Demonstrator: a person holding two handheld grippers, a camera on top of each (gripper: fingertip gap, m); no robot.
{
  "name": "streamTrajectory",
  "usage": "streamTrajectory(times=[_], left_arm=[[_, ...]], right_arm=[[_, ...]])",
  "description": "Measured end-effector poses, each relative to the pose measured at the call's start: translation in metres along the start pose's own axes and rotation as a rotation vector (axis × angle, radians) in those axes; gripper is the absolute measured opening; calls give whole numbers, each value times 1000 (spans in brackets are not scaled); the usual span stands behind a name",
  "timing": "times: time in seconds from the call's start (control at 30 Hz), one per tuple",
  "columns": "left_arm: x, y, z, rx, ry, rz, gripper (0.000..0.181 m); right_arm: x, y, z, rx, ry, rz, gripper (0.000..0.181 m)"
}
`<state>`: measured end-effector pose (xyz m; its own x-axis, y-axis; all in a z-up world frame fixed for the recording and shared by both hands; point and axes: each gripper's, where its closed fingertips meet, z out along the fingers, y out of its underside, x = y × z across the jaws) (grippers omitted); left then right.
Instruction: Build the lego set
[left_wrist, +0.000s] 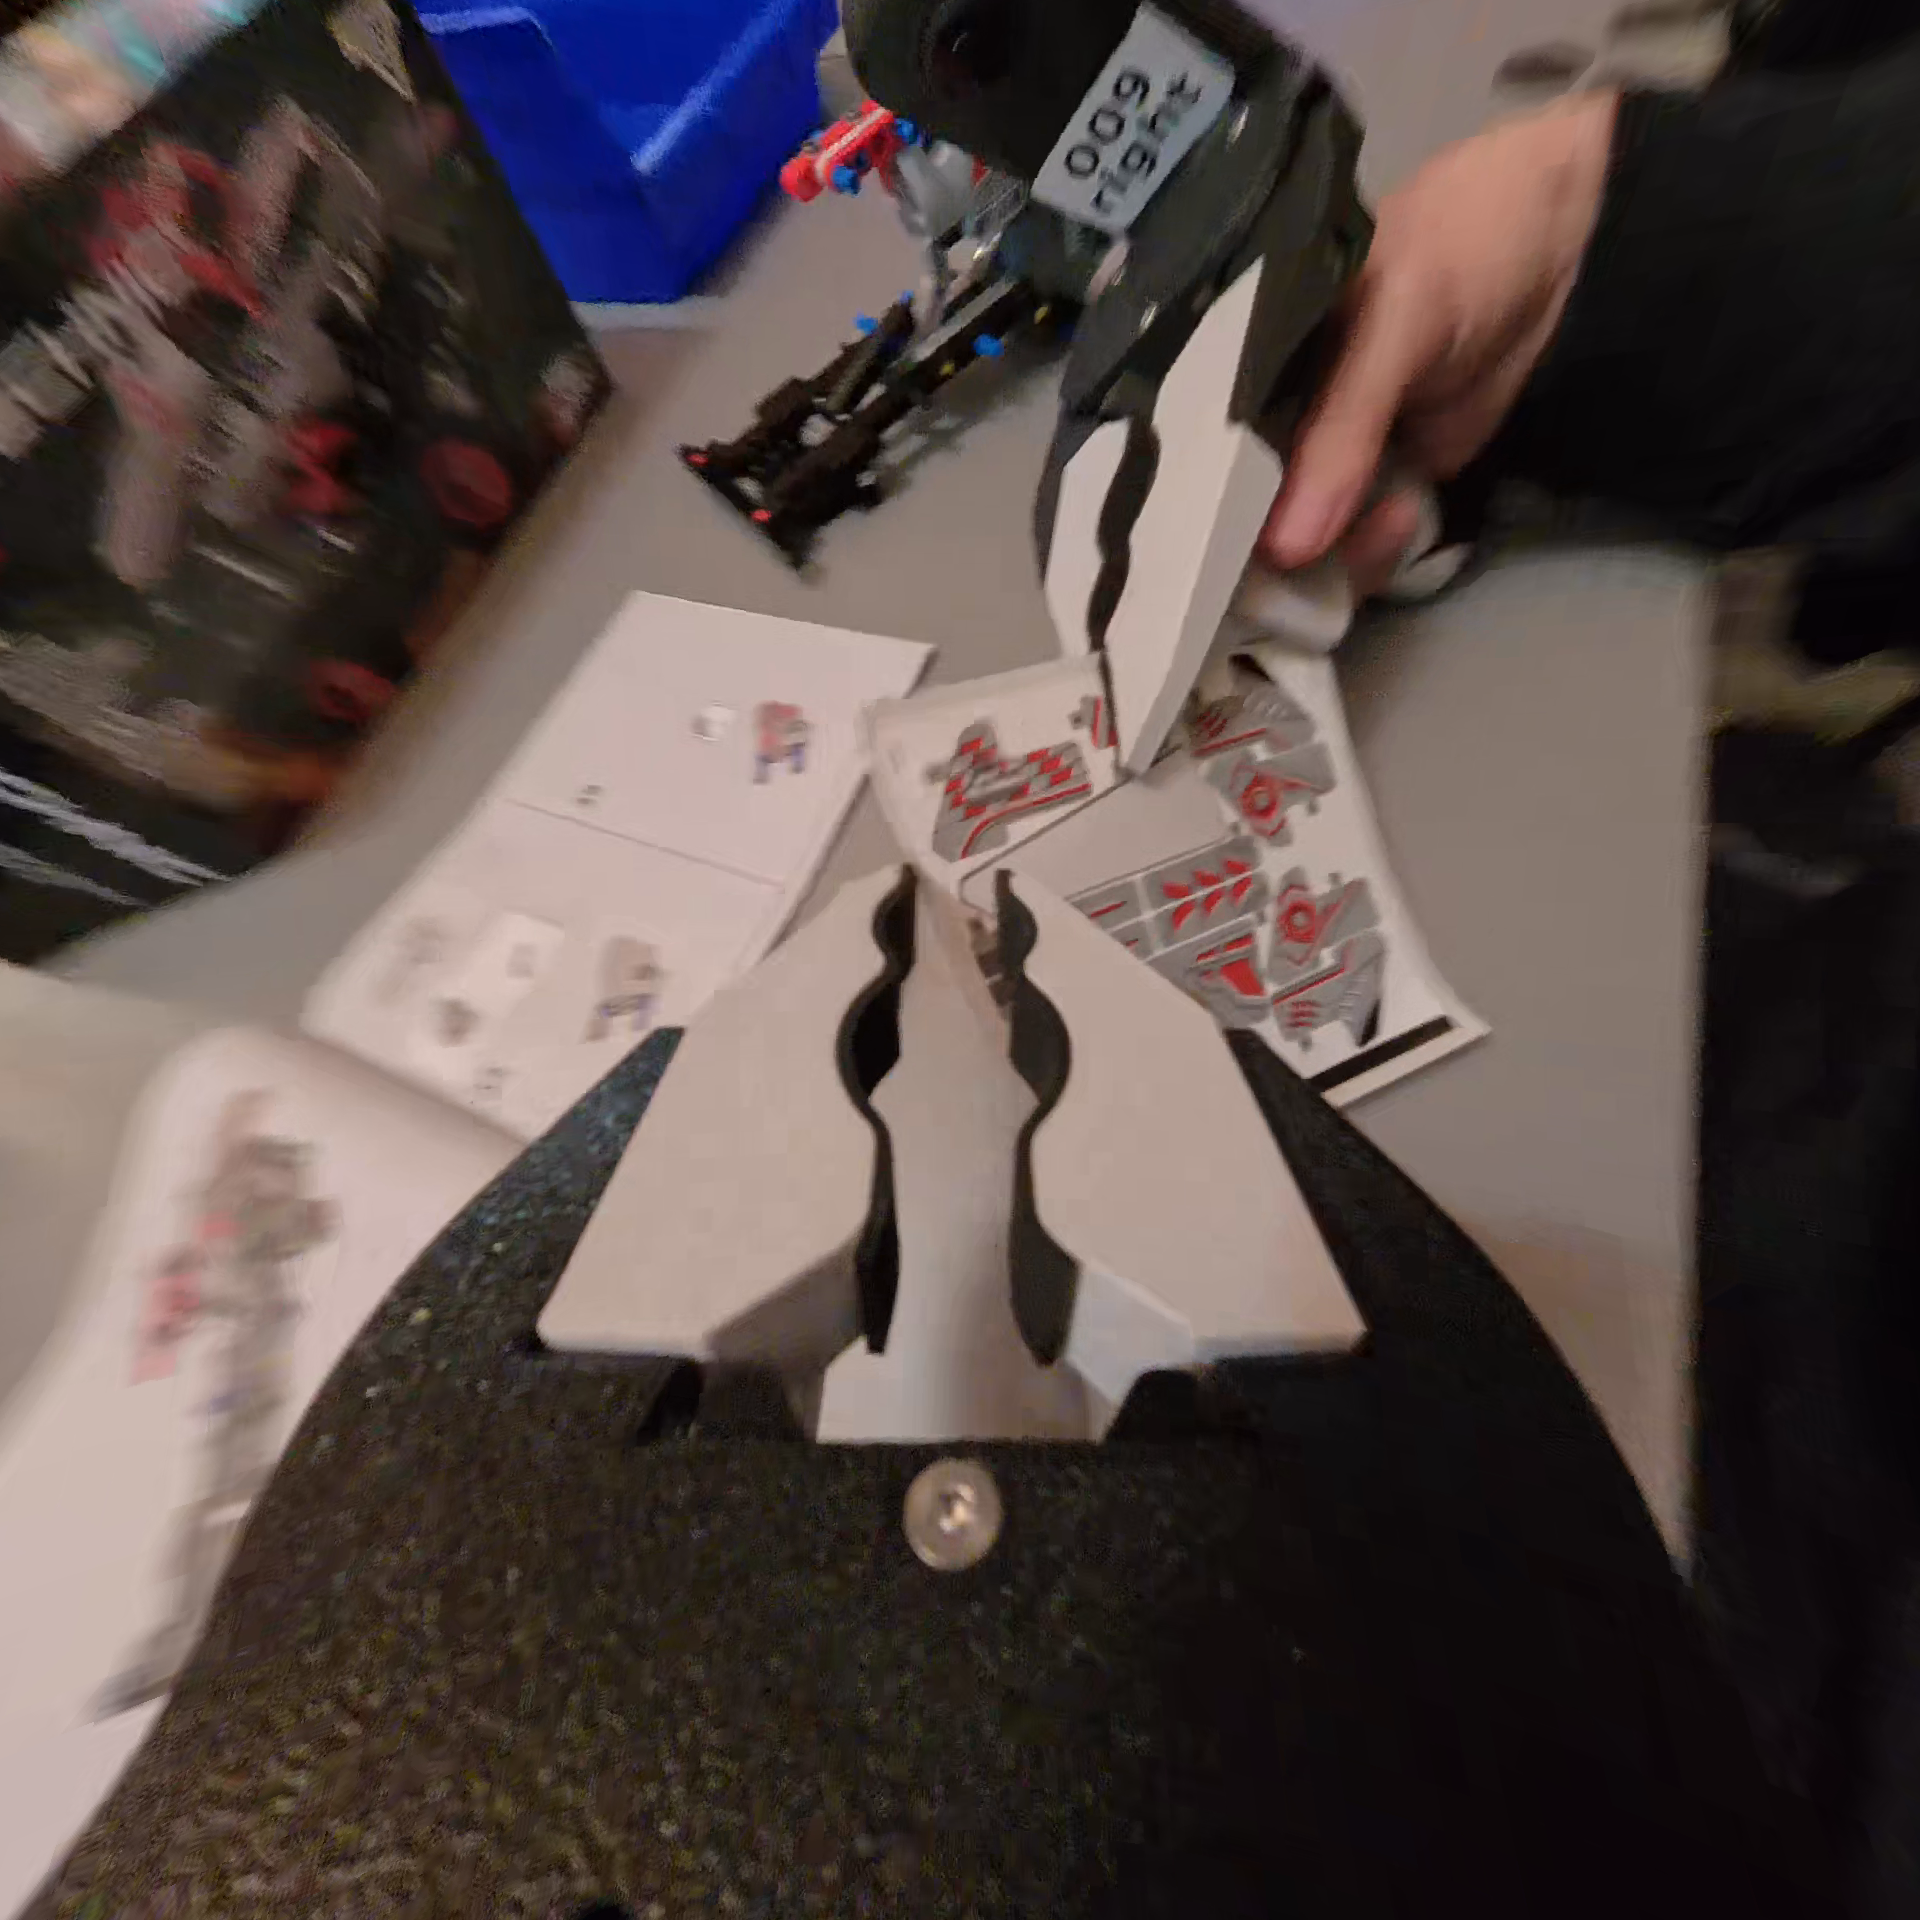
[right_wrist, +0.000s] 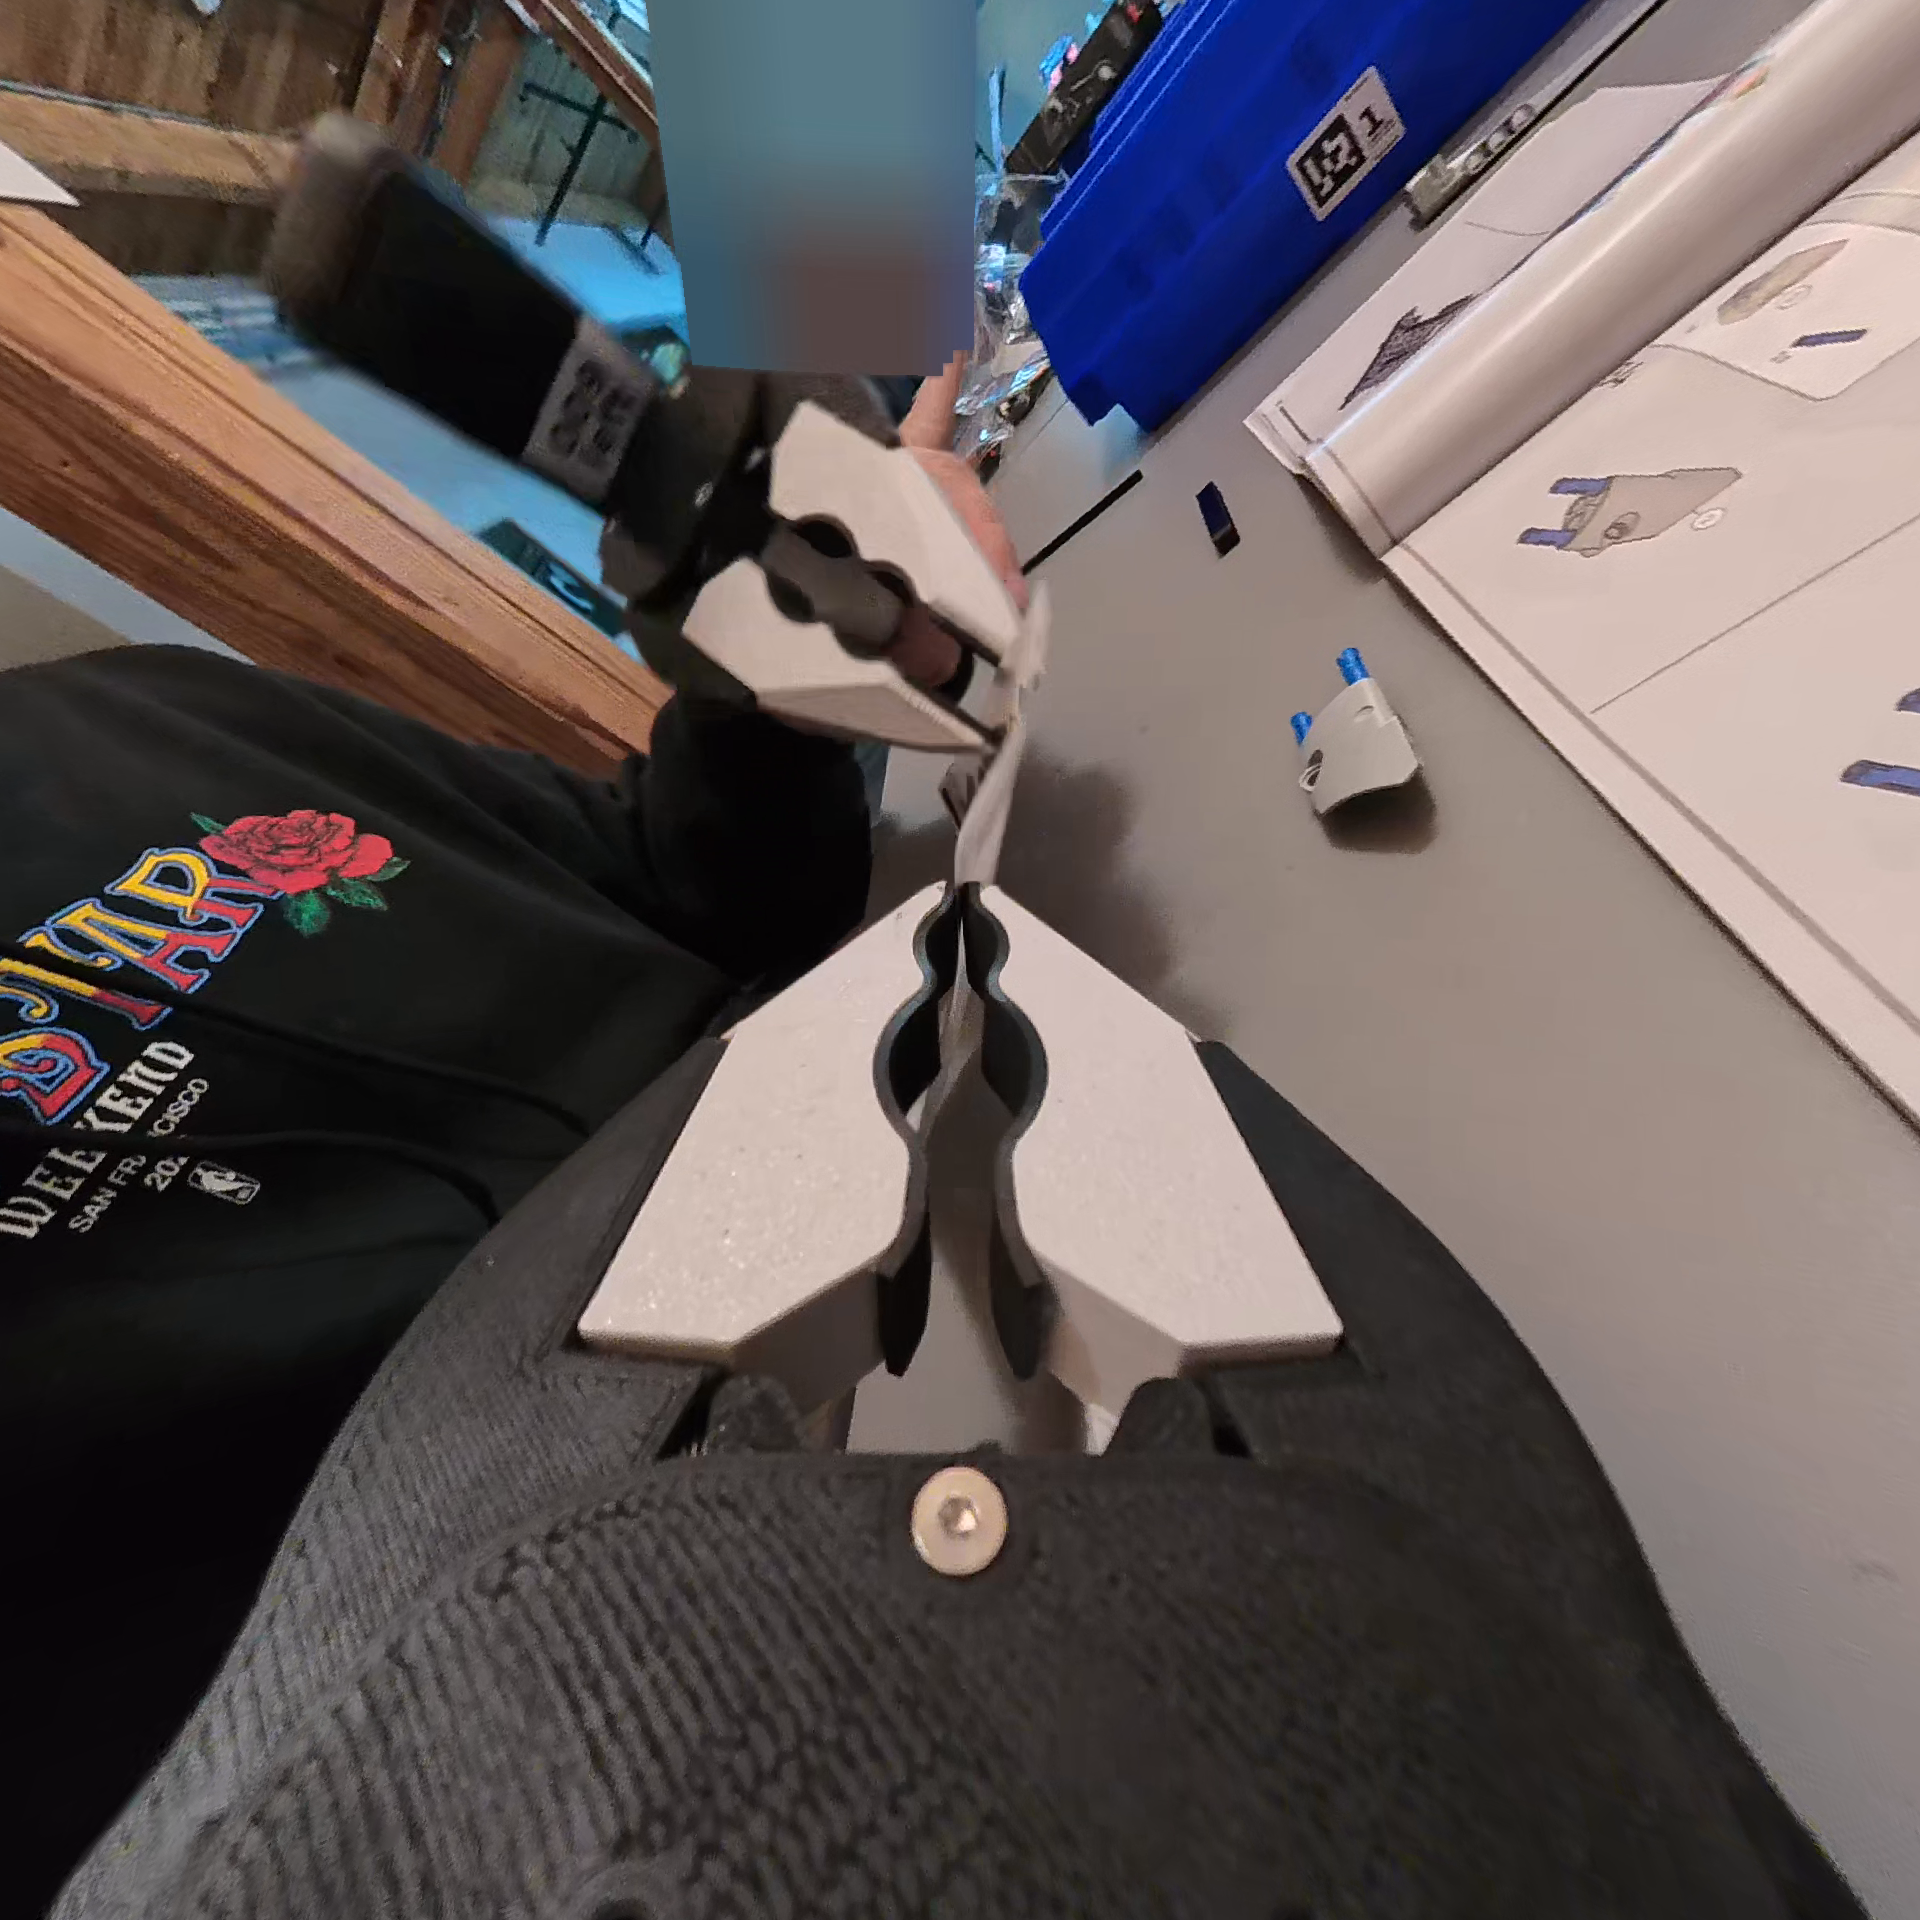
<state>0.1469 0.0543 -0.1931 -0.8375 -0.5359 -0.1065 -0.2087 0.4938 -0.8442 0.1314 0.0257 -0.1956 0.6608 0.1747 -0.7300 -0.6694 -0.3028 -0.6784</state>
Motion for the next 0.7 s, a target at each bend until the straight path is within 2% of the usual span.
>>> streamTrajectory(times=[0.1,0.23,0.43,0.7], left_arm=[[8,-4,-2,67,181,-235,0],[7,-9,-10,163,358,-510,0],[12,-7,-12,193,512,-686,0],[17,-11,-16,211,608,-751,0]], right_arm=[[-9,2,-1,-8,-49,-28,0],[-12,-7,-6,44,-75,-37,3],[-11,-11,-3,40,-72,-74,6],[-14,-4,3,-15,-93,-86,0]])
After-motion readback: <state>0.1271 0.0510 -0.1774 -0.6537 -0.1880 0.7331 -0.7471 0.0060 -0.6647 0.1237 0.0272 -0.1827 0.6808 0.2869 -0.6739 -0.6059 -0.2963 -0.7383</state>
